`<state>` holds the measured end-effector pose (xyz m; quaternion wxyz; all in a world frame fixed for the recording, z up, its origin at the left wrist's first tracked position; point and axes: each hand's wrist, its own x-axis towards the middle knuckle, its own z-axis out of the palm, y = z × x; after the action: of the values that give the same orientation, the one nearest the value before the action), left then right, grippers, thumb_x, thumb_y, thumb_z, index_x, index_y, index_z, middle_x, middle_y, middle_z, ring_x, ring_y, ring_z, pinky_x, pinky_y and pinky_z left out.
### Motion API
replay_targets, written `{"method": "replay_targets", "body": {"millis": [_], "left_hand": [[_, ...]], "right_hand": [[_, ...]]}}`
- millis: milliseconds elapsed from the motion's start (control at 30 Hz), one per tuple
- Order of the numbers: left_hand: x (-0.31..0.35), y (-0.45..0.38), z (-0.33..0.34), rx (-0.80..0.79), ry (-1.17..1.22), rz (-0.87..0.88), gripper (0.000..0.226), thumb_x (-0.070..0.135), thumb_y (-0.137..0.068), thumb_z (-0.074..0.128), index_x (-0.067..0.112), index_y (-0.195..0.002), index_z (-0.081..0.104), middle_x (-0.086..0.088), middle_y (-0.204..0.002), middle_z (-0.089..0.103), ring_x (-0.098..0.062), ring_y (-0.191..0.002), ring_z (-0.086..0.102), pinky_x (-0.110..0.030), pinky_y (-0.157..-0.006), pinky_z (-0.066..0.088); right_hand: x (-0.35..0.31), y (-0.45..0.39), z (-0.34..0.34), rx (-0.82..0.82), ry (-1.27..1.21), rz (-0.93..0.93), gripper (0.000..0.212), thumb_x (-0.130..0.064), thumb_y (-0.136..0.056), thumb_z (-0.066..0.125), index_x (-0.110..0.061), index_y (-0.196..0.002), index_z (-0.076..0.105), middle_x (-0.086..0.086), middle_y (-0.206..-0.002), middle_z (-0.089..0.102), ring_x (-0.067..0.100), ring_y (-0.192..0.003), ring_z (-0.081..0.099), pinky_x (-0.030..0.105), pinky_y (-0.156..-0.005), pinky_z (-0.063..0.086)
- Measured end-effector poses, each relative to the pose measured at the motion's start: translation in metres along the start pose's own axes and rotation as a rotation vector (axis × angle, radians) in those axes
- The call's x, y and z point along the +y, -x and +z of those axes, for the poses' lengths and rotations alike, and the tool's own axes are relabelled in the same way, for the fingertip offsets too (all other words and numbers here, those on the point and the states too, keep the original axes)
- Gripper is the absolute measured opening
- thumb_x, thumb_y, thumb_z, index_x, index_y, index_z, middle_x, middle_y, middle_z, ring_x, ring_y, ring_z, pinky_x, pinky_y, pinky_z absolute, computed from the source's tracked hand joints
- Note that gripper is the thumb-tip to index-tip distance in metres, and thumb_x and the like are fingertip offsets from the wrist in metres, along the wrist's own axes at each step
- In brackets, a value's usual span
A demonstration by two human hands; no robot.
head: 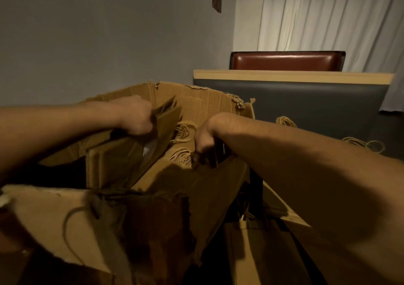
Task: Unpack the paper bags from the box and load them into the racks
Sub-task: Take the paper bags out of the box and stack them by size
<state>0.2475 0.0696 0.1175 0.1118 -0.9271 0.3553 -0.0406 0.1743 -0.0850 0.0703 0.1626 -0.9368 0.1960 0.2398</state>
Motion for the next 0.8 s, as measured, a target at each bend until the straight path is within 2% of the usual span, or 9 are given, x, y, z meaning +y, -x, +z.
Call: {"method": "replay_targets", "body": {"millis": [100, 200, 267, 333, 367, 433, 567, 700, 800], "left_hand": [[-0.032, 0.009, -0.018, 0.045, 0.242, -0.083, 0.028, 0.036, -0.098, 0.058, 0.012, -0.089, 0.069, -0.009, -0.086, 0.069, -0.024, -0.08, 0.065, -0.031, -0.071, 0.051], [-0.058, 0.03, -0.028, 0.126, 0.591, -0.139, 0.03, 0.035, -0.094, 0.065, 0.006, -0.088, 0.072, -0.013, -0.087, 0.072, -0.028, -0.08, 0.066, -0.036, -0.079, 0.052], [-0.069, 0.041, -0.036, 0.211, 0.859, -0.136, 0.032, 0.03, -0.095, 0.065, 0.006, -0.075, 0.063, -0.011, -0.07, 0.063, -0.021, -0.058, 0.057, -0.027, -0.061, 0.046], [-0.075, 0.054, -0.039, 0.309, 1.17, -0.124, 0.029, 0.022, -0.095, 0.063, 0.014, -0.069, 0.055, -0.001, -0.056, 0.054, -0.007, -0.043, 0.049, -0.016, -0.043, 0.04], [-0.075, 0.059, -0.038, 0.35, 1.293, -0.102, 0.025, 0.02, -0.094, 0.063, 0.015, -0.07, 0.056, 0.003, -0.056, 0.057, -0.004, -0.045, 0.051, -0.013, -0.042, 0.042], [-0.078, 0.072, -0.036, 0.419, 1.471, -0.053, 0.017, 0.019, -0.093, 0.064, 0.013, -0.076, 0.063, 0.003, -0.064, 0.067, -0.006, -0.06, 0.06, -0.011, -0.051, 0.05], [-0.078, 0.093, -0.026, 0.402, 1.731, 0.002, 0.013, 0.021, -0.096, 0.062, 0.013, -0.088, 0.068, -0.001, -0.079, 0.075, -0.012, -0.068, 0.071, -0.024, -0.061, 0.06], [-0.072, 0.112, -0.038, 0.278, 1.95, 0.068, 0.021, 0.028, -0.101, 0.051, 0.018, -0.115, 0.063, -0.005, -0.099, 0.076, -0.016, -0.081, 0.075, -0.032, -0.063, 0.061], [-0.062, 0.127, -0.062, 0.337, 1.986, 0.071, 0.028, 0.032, -0.101, 0.051, 0.017, -0.123, 0.061, -0.005, -0.102, 0.076, -0.016, -0.083, 0.075, -0.032, -0.06, 0.061]], "right_hand": [[-0.001, 0.022, 0.0, 0.005, -0.145, 0.032, 0.031, -0.032, -0.104, 0.047, -0.005, -0.113, 0.059, 0.011, -0.093, 0.062, 0.02, -0.07, 0.059, 0.027, -0.056, 0.055], [-0.004, 0.034, -0.007, 0.074, -0.429, 0.005, 0.061, -0.059, -0.097, 0.045, -0.009, -0.132, 0.05, 0.015, -0.121, 0.064, 0.026, -0.095, 0.069, 0.038, -0.081, 0.06], [-0.014, 0.045, -0.01, 0.127, -0.556, -0.068, 0.066, -0.064, -0.093, 0.049, -0.01, -0.13, 0.053, 0.015, -0.124, 0.063, 0.03, -0.104, 0.067, 0.044, -0.091, 0.057], [-0.027, 0.057, -0.012, 0.217, -0.693, -0.142, 0.059, -0.06, -0.09, 0.059, -0.014, -0.126, 0.057, 0.012, -0.119, 0.065, 0.029, -0.104, 0.066, 0.045, -0.091, 0.057], [-0.03, 0.06, -0.012, 0.265, -0.786, -0.176, 0.054, -0.056, -0.088, 0.065, -0.015, -0.123, 0.058, 0.01, -0.113, 0.067, 0.026, -0.101, 0.066, 0.044, -0.089, 0.057], [-0.034, 0.068, -0.01, 0.32, -1.041, -0.22, 0.042, -0.043, -0.084, 0.076, -0.015, -0.112, 0.061, 0.006, -0.1, 0.07, 0.022, -0.092, 0.066, 0.039, -0.086, 0.056], [-0.035, 0.087, -0.01, 0.403, -1.483, -0.344, 0.051, -0.018, -0.074, 0.087, -0.007, -0.118, 0.065, 0.014, -0.105, 0.074, 0.03, -0.096, 0.072, 0.05, -0.083, 0.059], [-0.039, 0.125, -0.029, 0.522, -1.567, -0.528, 0.02, -0.005, -0.087, 0.073, -0.01, -0.105, 0.066, 0.012, -0.094, 0.074, 0.024, -0.082, 0.072, 0.04, -0.064, 0.063], [-0.033, 0.169, -0.047, 0.508, -1.531, -0.527, 0.013, -0.008, -0.089, 0.07, -0.011, -0.1, 0.063, 0.012, -0.097, 0.073, 0.026, -0.088, 0.072, 0.043, -0.07, 0.062]]}}
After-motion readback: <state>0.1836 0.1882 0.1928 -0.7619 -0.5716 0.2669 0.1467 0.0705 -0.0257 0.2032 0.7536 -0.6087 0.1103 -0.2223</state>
